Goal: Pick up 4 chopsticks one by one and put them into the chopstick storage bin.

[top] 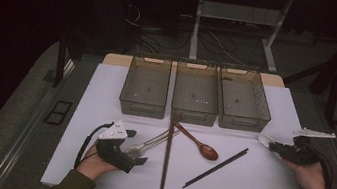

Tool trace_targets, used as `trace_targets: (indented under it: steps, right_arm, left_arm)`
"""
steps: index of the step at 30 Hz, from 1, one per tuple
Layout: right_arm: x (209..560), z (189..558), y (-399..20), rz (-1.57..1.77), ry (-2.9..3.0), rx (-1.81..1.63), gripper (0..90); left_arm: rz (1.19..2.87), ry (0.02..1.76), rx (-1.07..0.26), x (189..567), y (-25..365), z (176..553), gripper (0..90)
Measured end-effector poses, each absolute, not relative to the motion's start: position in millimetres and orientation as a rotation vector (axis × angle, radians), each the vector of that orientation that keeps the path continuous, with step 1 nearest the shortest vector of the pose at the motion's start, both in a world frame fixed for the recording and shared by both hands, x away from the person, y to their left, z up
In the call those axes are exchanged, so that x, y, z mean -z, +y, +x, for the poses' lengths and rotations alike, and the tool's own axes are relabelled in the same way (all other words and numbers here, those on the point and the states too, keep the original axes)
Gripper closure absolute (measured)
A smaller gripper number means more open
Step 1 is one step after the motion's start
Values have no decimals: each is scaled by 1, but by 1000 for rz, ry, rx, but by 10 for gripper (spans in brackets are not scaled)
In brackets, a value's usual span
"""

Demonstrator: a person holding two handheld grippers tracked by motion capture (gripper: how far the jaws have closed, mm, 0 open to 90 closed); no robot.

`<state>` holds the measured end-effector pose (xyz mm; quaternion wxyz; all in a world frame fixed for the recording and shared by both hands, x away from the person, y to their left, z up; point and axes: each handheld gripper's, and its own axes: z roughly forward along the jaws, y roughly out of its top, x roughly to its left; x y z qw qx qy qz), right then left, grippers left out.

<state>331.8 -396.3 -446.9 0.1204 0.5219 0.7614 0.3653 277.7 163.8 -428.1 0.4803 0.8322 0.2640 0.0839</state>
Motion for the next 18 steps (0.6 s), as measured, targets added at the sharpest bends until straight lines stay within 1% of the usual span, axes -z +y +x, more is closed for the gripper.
trace_targets:
  steps: [4, 6, 8, 12, 15, 18]
  right_arm:
    - [450, 335, -397, 1548, 2229, -1069, 801]
    - [452, 336, -399, 1556, 2222, -1078, 784]
    - [452, 336, -400, 1557, 2213, -1074, 723]
    - [452, 336, -403, 1559, 2191, -1079, 635]
    - [448, 334, -406, 1552, 2162, -1089, 588]
    - [441, 331, -409, 1536, 2131, -1111, 562]
  left_arm:
    - [2035, 642, -205, 428, 164, 277, 0]
    - [2034, 640, -206, 428, 163, 277, 0]
    - [2035, 639, -205, 428, 163, 277, 0]
    - [2036, 641, -203, 428, 164, 277, 0]
    - [2034, 640, -203, 428, 164, 277, 0]
    - [2034, 639, -202, 428, 163, 277, 0]
